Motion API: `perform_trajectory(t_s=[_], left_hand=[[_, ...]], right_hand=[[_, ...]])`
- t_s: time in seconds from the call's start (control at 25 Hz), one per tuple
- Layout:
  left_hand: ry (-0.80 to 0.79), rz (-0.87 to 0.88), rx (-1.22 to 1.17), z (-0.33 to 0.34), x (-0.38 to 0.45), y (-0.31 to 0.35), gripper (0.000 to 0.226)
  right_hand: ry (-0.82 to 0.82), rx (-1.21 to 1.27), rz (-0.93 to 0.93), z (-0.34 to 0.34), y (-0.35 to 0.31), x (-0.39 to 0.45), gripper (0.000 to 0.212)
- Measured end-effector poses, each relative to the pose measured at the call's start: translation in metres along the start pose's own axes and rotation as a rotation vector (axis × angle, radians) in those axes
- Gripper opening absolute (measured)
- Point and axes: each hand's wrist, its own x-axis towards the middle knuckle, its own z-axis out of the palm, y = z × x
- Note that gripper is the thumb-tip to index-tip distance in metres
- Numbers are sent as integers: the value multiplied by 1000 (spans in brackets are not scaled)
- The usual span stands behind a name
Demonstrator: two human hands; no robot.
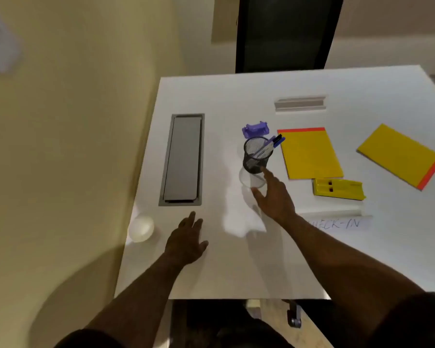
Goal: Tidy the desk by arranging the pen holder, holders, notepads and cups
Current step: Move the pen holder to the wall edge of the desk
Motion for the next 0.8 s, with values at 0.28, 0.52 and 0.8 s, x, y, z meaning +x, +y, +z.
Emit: perform_trajectory(t_s=[0.28,0.52,0.8], left_hand=[[-56,-35,30,13,20,-13,89],[-117,26,6,19,14,-30,103],[-118,101,9,25,2,-55,110]], right_hand=[[91,-98,190,8,6,71,53],[189,-135,156,23,-4,93,25],[-81,11,-211,74,-80,94,20]])
